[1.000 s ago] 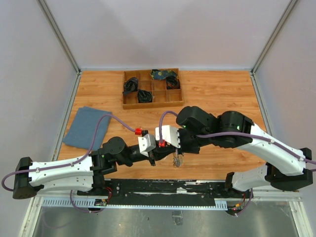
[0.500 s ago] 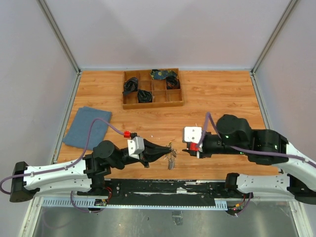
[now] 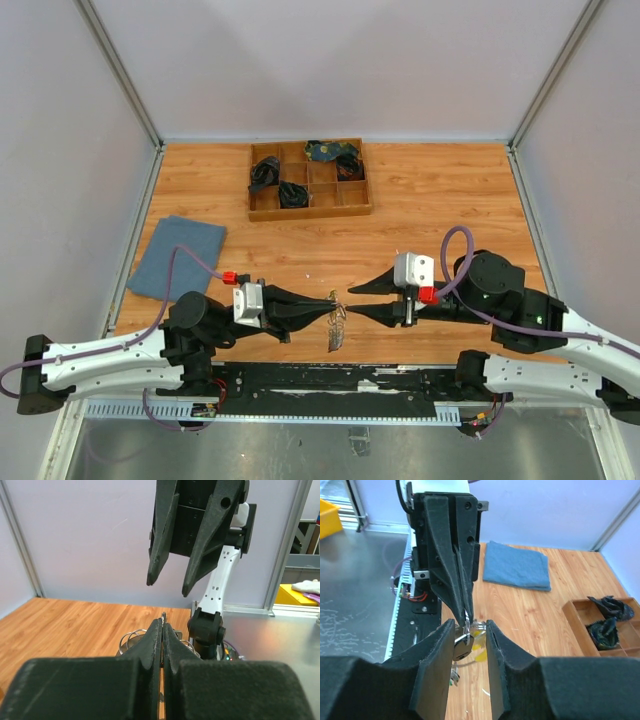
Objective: Put the keys on the keyring
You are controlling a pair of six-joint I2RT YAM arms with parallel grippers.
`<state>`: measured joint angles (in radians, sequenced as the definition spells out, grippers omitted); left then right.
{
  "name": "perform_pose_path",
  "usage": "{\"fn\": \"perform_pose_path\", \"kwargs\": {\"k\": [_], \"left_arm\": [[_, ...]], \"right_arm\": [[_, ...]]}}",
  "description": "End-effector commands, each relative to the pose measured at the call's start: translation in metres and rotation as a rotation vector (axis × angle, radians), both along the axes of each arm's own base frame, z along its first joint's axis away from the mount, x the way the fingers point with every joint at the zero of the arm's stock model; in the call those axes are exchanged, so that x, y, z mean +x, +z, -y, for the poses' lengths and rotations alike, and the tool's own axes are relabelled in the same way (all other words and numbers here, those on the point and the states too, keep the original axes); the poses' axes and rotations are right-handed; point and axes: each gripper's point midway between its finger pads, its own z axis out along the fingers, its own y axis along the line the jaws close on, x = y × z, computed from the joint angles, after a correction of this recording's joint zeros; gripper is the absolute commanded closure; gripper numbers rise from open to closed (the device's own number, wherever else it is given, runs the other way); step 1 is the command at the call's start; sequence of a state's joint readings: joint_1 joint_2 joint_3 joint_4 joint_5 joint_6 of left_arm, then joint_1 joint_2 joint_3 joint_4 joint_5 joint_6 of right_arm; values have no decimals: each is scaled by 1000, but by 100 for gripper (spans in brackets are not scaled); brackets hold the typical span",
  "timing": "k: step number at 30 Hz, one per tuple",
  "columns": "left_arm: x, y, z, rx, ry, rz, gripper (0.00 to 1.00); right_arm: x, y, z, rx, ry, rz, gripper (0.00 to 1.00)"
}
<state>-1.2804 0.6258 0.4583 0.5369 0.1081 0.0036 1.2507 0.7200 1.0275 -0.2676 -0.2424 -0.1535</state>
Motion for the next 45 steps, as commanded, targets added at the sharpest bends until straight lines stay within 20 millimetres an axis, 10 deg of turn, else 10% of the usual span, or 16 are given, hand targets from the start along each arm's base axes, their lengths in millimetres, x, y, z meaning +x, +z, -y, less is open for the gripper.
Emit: {"fn": "perform_pose_path", "kwargs": {"k": [1, 16, 45], "left_arm": [[-4, 24, -8, -97, -8, 29, 99], [42, 8, -21, -115, 50, -62, 99], [21, 29, -14, -130, -94, 36, 100]], "right_arm": [[-16, 18, -9, 72, 85, -48, 68], [23, 23, 16, 151, 127, -230, 62], [33, -25, -12, 46, 153, -325, 62]]}}
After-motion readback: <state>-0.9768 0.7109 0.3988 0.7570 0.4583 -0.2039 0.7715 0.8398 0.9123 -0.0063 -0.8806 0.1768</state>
